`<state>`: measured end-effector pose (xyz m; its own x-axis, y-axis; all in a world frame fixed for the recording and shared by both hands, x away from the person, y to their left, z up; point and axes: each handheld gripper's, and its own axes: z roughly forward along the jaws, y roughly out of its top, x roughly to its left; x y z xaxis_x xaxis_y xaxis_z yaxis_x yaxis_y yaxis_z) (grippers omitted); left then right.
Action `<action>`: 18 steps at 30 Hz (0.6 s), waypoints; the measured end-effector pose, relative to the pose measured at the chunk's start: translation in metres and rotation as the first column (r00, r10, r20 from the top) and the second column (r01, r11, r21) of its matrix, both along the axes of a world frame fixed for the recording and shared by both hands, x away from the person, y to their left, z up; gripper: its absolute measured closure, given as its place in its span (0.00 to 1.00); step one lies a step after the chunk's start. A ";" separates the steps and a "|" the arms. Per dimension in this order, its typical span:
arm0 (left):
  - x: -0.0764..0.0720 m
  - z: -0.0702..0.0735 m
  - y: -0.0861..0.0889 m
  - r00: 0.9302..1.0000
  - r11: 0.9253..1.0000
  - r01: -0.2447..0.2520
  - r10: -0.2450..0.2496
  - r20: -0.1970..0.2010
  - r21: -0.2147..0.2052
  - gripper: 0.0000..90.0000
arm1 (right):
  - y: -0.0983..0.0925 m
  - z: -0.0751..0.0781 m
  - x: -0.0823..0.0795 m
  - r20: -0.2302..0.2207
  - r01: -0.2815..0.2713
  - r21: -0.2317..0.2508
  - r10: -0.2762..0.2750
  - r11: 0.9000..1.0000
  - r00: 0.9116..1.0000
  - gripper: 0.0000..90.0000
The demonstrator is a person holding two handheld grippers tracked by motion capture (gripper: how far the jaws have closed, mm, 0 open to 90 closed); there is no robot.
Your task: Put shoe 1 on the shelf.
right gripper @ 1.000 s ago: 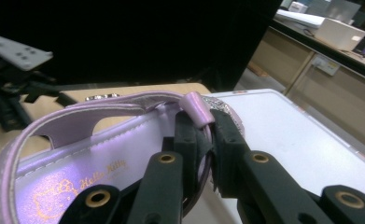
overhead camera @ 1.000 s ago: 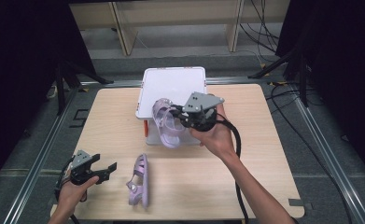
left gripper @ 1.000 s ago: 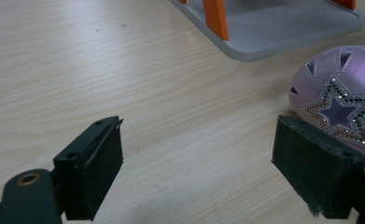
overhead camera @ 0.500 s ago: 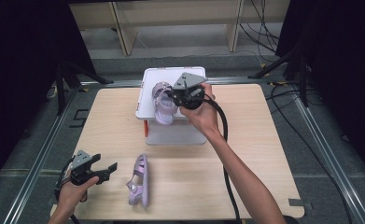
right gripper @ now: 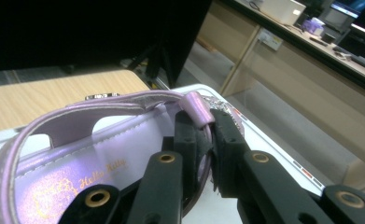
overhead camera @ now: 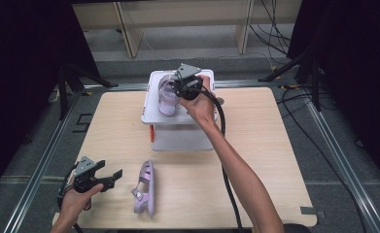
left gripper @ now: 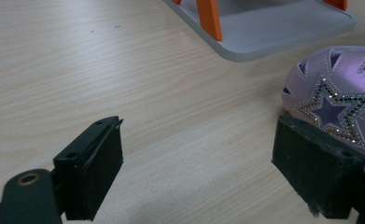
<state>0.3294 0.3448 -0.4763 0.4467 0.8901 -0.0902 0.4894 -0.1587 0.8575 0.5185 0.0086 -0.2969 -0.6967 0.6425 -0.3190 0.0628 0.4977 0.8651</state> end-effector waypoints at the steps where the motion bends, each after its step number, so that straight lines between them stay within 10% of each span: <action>1: 0.000 0.000 0.000 1.000 1.000 -0.002 0.002 0.001 -0.001 0.17 | 0.002 -0.004 0.003 -0.008 0.017 -0.010 -0.017 1.000 1.000 0.91; 15: -0.001 0.000 0.000 1.000 1.000 0.000 0.000 0.000 -0.001 0.17 | 0.002 -0.017 0.015 -0.036 0.019 0.041 -0.018 0.999 0.999 0.85; 18: 0.000 0.001 0.000 1.000 1.000 0.007 -0.007 0.005 0.002 0.17 | -0.001 -0.016 0.017 -0.049 0.033 0.065 -0.030 0.997 0.998 0.68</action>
